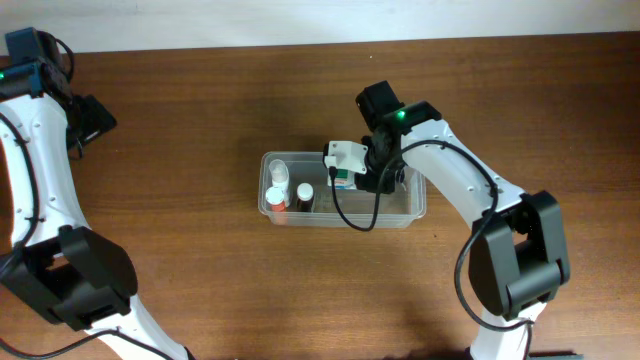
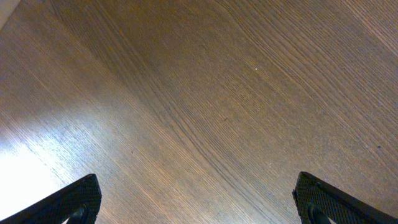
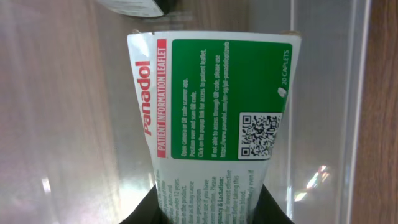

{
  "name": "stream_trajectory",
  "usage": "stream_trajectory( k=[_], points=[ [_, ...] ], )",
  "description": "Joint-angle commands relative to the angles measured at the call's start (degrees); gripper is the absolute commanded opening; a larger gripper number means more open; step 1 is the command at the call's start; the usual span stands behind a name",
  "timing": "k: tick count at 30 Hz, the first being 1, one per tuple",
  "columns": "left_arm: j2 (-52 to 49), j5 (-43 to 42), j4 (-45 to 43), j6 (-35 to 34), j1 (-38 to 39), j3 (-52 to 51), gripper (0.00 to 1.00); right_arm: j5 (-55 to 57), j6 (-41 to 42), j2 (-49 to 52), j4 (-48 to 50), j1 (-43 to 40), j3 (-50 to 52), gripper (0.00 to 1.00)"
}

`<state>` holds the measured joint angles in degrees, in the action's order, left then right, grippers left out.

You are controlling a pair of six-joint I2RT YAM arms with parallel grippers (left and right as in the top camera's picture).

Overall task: Pack container
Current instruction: 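Lower the Panadol box into the container's right half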

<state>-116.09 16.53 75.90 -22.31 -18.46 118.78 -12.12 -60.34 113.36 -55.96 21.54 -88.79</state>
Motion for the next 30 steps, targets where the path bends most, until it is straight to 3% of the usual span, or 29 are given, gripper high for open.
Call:
stream_trajectory(
  k=[1, 14, 20, 30],
  points=[
    [-0.4, 0.4, 0.0, 0.1, -0.2, 0.7, 0.99, -1.5, -1.0, 2.3, 1.0, 0.4, 0.4, 0.24],
    [-0.4, 0.4, 0.0, 0.1, -0.2, 0.7, 0.99, -1.6, -1.0, 6.7, 4.7, 1.5, 0.4, 0.25],
    [-0.4, 0.4, 0.0, 0.1, -0.2, 0.7, 0.99, -1.6, -0.9, 6.7, 4.9, 2.1, 0.4, 0.50],
    [-0.4, 0.4, 0.0, 0.1, -0.2, 0.7, 0.99, -1.8, -0.3, 6.6, 5.3, 2.5, 0.4, 0.60]
  ],
)
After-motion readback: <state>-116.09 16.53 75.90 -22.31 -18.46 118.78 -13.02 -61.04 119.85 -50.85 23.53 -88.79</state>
